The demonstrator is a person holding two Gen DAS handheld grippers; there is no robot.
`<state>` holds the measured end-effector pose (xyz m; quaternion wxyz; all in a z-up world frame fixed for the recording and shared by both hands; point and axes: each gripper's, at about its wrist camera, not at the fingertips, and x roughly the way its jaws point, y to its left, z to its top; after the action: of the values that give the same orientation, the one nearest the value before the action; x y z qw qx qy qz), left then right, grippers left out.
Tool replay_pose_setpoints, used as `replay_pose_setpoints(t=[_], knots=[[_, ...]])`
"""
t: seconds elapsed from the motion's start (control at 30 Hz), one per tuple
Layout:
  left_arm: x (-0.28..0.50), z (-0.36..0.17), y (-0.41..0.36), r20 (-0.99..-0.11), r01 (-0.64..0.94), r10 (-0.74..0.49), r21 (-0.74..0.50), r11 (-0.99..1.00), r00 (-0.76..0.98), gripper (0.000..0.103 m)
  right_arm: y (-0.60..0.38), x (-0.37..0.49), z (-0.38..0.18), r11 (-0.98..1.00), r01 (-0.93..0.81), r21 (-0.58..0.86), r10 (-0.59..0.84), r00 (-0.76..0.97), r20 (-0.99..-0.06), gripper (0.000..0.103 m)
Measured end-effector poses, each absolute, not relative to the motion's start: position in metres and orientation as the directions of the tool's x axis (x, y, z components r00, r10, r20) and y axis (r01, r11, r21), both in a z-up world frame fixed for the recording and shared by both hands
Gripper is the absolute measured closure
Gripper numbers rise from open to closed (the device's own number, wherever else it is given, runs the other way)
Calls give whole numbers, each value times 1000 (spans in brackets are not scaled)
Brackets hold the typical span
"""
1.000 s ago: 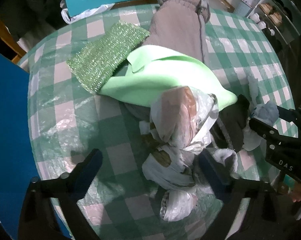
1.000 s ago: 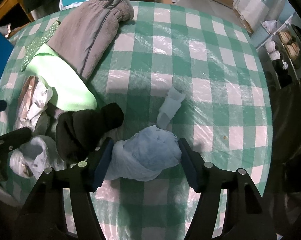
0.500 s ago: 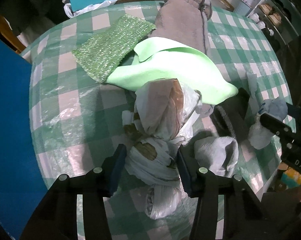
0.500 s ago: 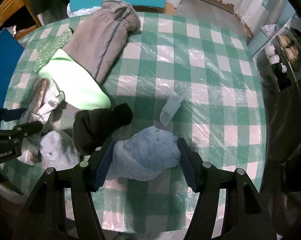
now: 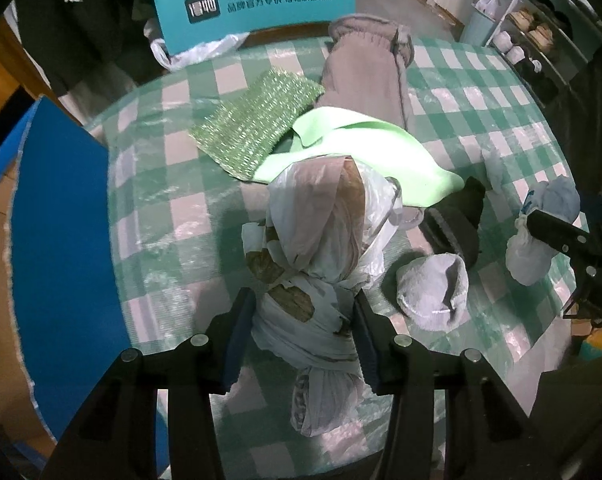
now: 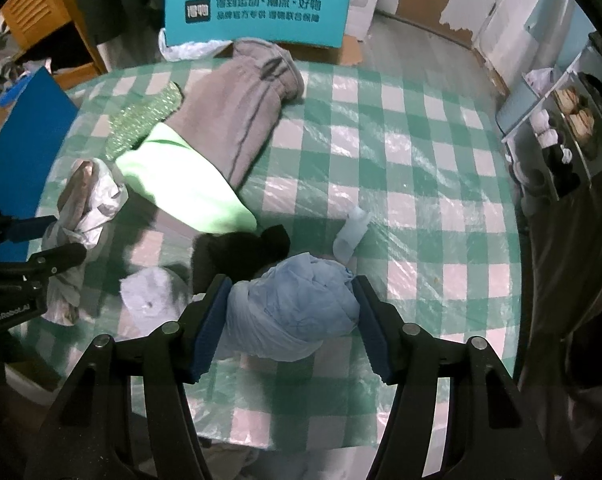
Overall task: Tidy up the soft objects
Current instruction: 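Grasp the white plastic-wrapped bundle with the left tool while the right tool grasps the light blue sock bundle, then lift and carry both held bundles over the open cardboard box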
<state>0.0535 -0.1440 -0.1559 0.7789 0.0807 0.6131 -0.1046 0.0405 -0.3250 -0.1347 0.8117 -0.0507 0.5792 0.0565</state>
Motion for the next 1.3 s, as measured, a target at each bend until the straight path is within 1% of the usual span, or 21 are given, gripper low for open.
replay_pose_setpoints(t=[0.33,0.9,1.3], knots=[[43,-127,-132,-948,270,-35,55,961,317,55,-313,34,-109,983,-182,-11,60,377,-924,42],[29,-80,-109,-897,241,-15,103,965,441,55,-279,30,-65,966,-258,-2,121,459,-880,43],[27,-60,-81,-875,188,-6,98,977,485,55,-242,35,-44,946,-323,7,172,485,-857,43]])
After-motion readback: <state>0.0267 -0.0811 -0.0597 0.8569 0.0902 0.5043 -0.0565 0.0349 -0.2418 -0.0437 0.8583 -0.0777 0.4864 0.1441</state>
